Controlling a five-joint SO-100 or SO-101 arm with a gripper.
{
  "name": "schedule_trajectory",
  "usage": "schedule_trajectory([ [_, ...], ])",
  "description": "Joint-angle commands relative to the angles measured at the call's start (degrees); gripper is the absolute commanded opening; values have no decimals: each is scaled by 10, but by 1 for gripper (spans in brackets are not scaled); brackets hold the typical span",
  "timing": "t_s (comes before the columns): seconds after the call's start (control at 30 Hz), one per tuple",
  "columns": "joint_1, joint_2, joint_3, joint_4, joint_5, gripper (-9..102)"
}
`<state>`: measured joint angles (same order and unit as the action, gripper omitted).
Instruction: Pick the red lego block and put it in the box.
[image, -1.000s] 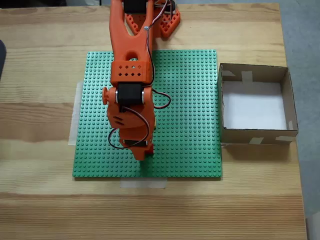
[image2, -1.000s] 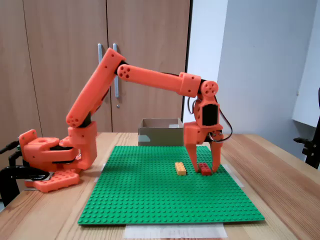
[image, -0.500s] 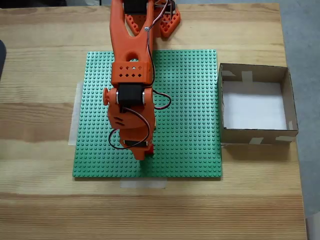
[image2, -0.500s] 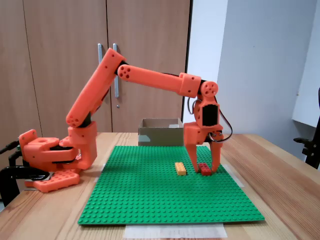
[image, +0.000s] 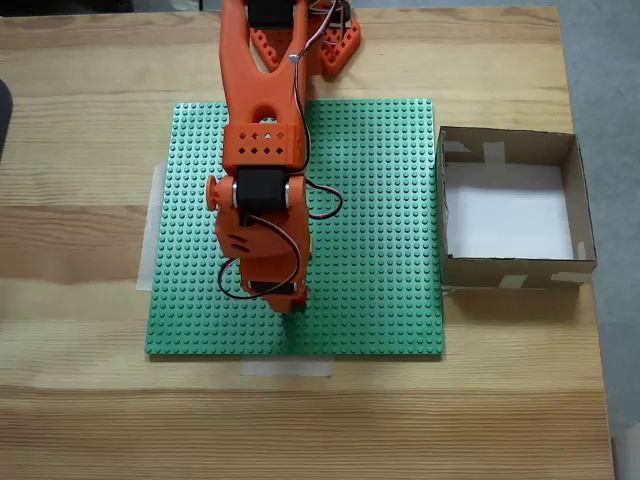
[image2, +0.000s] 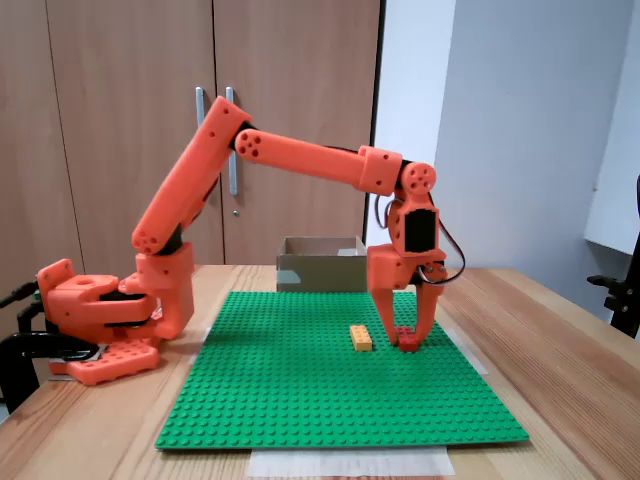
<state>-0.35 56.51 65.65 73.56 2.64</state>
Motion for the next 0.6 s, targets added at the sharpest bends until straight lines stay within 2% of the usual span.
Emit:
schedule_trajectory([
  [0.0, 1, 4, -6, -3, -9, 8],
  [0.57, 5, 9, -6, 11, -25, -1],
])
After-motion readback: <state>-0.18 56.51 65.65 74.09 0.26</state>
